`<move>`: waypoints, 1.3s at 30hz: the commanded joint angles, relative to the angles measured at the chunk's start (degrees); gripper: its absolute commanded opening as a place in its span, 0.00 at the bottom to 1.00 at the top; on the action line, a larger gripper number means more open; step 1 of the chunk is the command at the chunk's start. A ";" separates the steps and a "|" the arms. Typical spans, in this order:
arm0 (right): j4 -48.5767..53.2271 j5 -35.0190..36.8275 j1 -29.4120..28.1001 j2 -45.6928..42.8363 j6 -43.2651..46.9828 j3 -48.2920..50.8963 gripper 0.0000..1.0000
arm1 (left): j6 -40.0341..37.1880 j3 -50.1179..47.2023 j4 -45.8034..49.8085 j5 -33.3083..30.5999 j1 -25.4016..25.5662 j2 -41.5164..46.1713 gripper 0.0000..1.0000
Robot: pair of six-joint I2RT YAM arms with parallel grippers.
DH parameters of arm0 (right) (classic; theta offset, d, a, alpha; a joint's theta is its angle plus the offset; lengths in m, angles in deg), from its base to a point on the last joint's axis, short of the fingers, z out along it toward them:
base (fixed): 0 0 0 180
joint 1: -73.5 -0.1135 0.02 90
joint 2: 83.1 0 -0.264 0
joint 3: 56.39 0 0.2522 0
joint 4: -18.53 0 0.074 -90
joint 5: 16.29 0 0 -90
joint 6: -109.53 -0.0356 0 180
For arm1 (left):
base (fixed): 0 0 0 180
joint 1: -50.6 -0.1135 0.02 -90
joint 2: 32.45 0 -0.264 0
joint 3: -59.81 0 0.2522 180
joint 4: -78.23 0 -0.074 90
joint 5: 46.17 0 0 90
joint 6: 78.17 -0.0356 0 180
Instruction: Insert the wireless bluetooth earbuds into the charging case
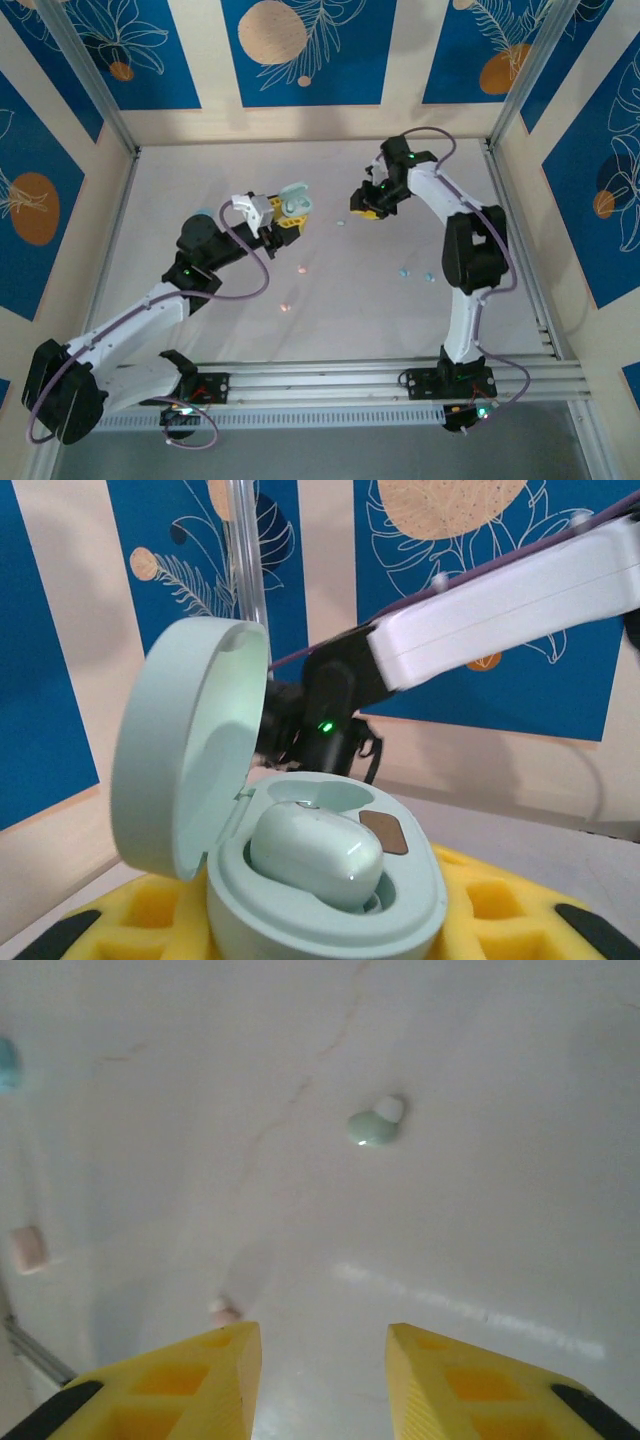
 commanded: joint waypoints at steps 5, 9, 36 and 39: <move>4.35 5.48 -3.80 10.13 11.26 -12.46 0.40 | -0.44 -1.03 1.34 -1.25 0.50 3.16 0.36; 5.35 3.85 -3.89 16.33 12.55 -19.15 0.42 | -0.32 -1.21 1.64 -1.45 0.45 3.82 0.36; 11.94 2.03 -4.86 21.12 14.97 -21.58 0.42 | -0.32 -0.50 1.70 -1.37 0.52 2.99 0.37; 12.87 1.90 -5.26 20.39 15.44 -20.87 0.42 | -0.10 -0.24 1.35 -1.01 0.50 2.51 0.37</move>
